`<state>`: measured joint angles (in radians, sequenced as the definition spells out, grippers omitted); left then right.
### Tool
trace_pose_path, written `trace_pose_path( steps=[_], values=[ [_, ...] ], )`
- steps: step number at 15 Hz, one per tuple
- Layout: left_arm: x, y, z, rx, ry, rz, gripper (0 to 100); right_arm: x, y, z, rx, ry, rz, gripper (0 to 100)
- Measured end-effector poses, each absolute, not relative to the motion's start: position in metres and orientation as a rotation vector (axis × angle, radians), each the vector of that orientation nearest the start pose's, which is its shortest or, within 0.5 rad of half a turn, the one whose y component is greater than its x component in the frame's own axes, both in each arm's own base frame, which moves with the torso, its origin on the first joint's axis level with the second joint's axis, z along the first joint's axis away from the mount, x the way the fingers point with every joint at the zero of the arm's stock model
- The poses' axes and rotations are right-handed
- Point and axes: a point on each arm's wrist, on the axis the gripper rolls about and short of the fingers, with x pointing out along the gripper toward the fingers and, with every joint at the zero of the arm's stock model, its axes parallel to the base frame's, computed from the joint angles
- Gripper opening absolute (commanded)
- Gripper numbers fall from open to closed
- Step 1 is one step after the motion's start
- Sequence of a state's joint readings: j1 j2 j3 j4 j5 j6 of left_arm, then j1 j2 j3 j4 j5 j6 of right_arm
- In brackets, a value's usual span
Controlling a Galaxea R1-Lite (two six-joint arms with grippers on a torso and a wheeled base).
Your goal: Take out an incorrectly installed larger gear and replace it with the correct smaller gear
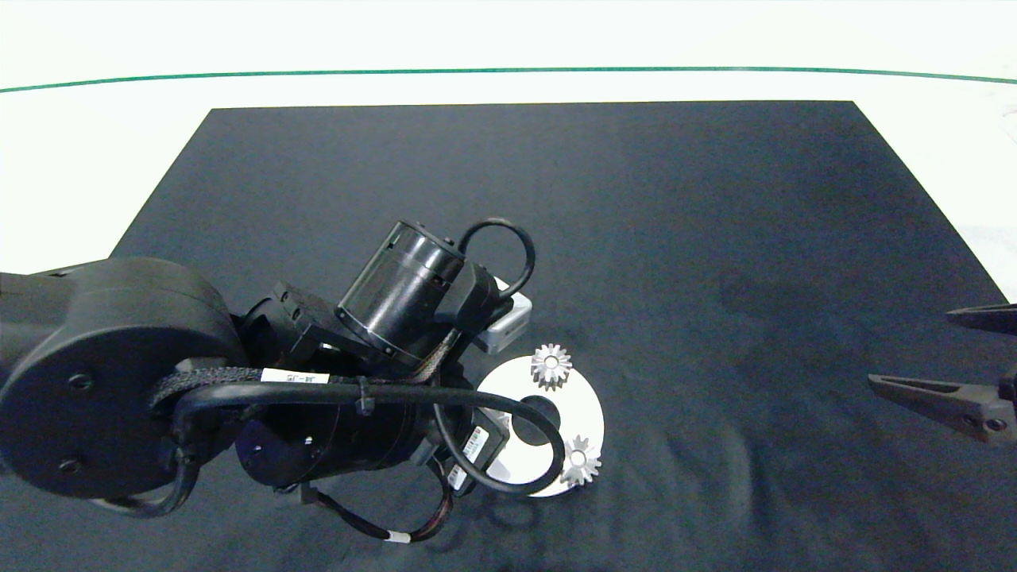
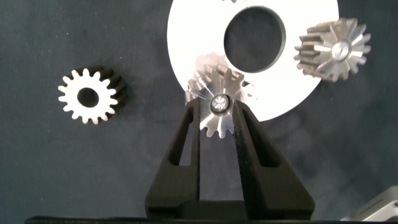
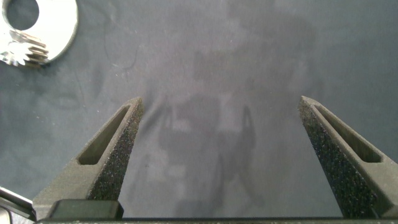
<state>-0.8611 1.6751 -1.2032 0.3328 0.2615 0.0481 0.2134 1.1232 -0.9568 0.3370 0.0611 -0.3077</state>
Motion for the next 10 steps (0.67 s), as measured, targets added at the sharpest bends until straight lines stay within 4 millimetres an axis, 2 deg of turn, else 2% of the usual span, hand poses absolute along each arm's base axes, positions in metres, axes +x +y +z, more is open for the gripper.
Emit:
trace_pose_path(
  steps=[1, 2, 10],
  values=[
    [0.1945, -0.2178, 0.2122, 0.479, 0.680, -0.585, 25, 0.1418, 0.0322, 0.2660, -0.338, 0.462, 0.345, 100],
    [0.1948, -0.2182, 0.2117, 0.480, 0.680, -0.584, 100, 0.1418, 0.0322, 0.2661, -0.338, 0.461, 0.345, 100],
    [0.2017, -0.2246, 0.2034, 0.355, 0.694, -0.498, 100, 0.1381, 0.0313, 0.2681, -0.339, 0.448, 0.342, 100]
  ],
)
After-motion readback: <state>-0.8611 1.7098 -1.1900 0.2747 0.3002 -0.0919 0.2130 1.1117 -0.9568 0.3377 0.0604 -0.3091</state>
